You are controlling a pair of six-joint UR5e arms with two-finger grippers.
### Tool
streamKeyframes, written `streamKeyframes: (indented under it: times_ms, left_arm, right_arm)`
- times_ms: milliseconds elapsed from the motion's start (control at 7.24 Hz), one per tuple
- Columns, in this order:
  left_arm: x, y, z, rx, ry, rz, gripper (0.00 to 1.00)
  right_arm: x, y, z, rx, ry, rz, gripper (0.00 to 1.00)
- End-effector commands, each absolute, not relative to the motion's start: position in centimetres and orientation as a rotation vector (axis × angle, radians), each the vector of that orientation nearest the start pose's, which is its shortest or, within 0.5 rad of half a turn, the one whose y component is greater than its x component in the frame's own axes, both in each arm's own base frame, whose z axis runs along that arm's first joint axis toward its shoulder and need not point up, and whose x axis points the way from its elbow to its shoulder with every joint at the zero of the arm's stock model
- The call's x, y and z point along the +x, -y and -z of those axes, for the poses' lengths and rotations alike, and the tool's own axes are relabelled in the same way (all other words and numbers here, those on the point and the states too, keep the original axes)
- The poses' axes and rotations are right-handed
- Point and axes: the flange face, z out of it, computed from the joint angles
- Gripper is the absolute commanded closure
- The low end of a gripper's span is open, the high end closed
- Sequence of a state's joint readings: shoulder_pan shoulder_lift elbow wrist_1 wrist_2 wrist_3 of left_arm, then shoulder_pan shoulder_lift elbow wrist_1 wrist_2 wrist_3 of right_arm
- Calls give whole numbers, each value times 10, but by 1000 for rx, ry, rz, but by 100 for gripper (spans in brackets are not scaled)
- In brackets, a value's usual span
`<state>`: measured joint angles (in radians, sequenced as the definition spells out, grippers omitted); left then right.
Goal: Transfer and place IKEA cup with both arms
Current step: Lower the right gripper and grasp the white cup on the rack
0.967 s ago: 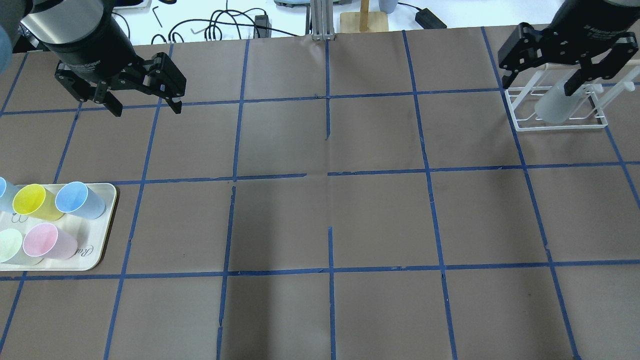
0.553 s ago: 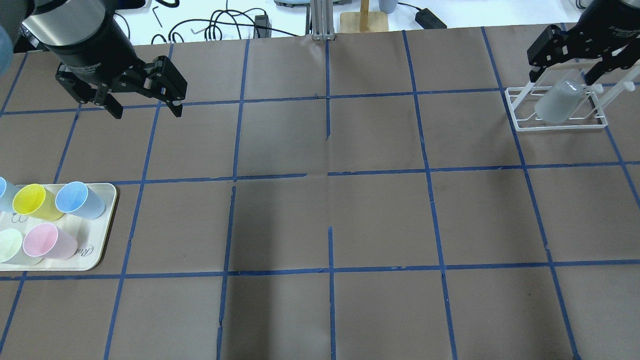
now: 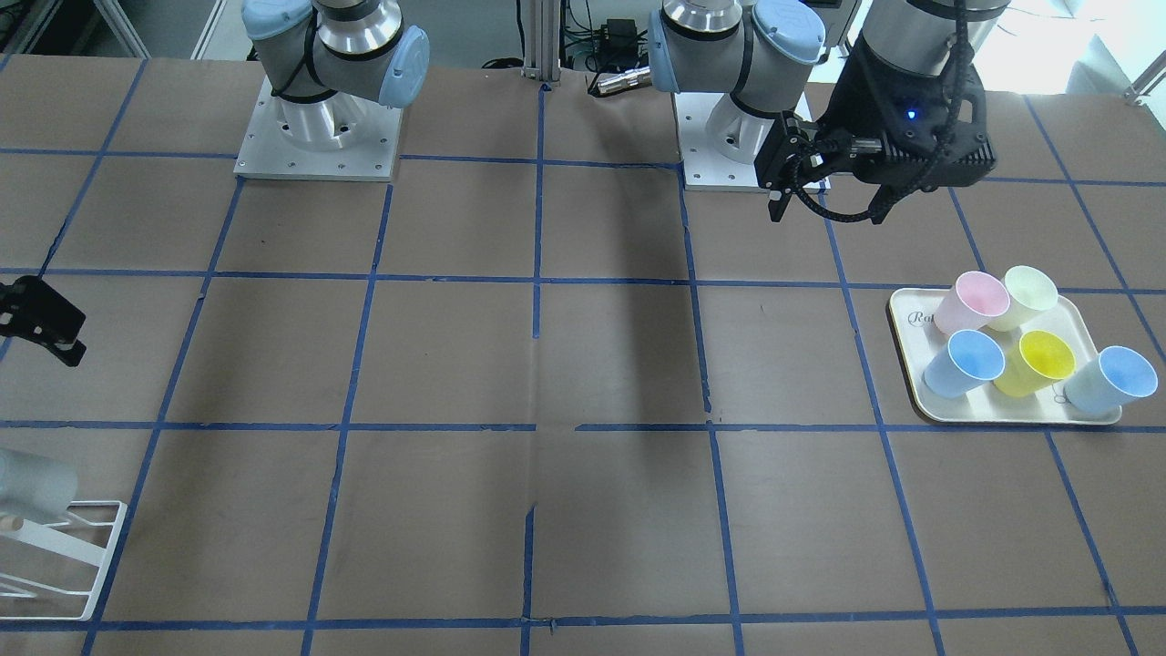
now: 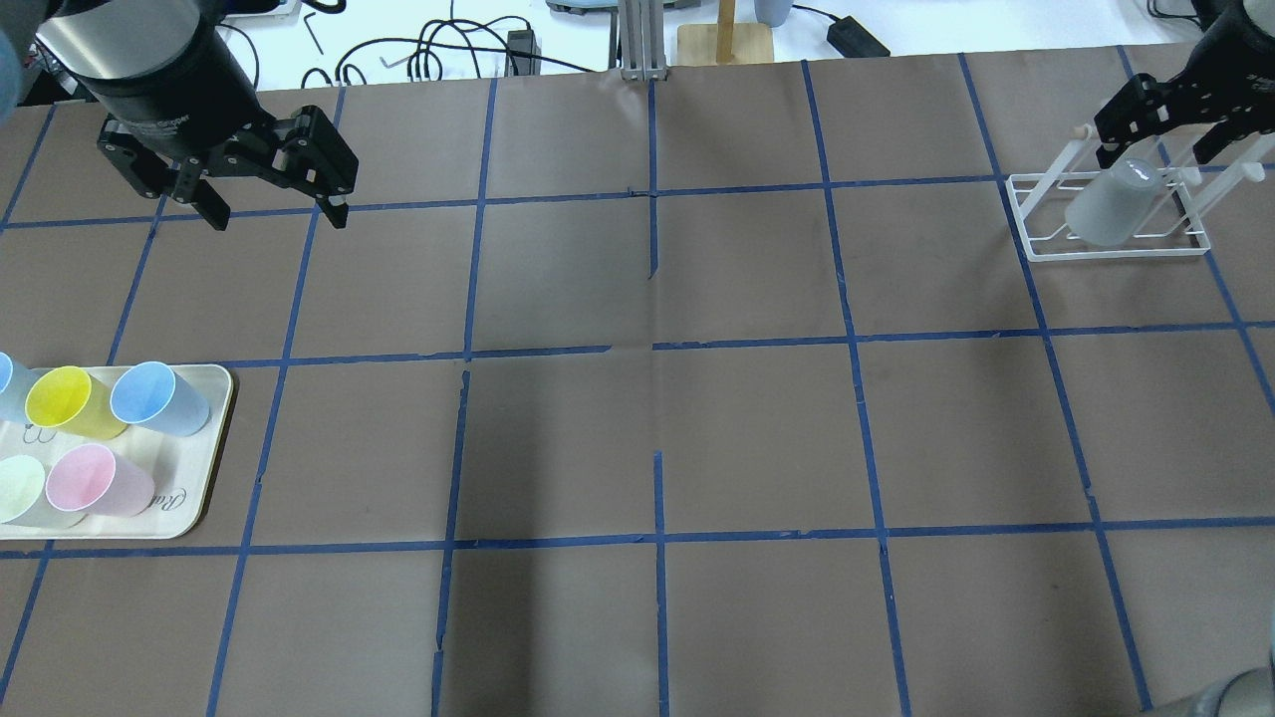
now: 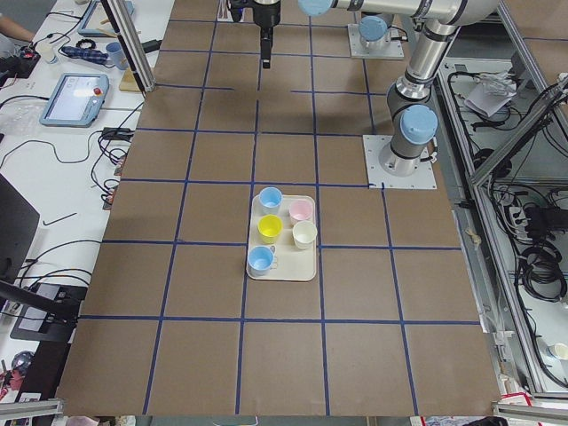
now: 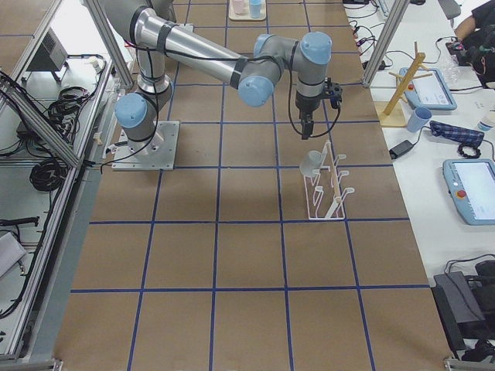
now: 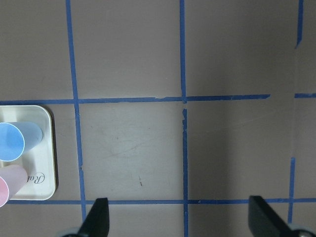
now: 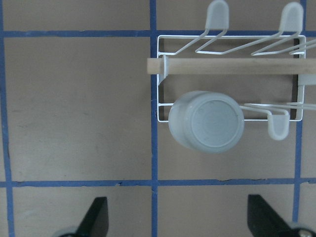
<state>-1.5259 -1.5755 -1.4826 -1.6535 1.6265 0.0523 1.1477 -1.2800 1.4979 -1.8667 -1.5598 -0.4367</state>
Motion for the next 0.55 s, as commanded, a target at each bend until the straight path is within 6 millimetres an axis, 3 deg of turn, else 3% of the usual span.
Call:
streamKeyframes:
  times_ms: [0,414]
  left_arm:
    - [-105,501,-515,17,-3081,-14,0]
    - [-111,500,-508,-5,-3156,-30,0]
  right_arm:
    - [-145,624,-368,-128,-3179,71,0]
    - [-151,638,-340,-185,-3179,71,0]
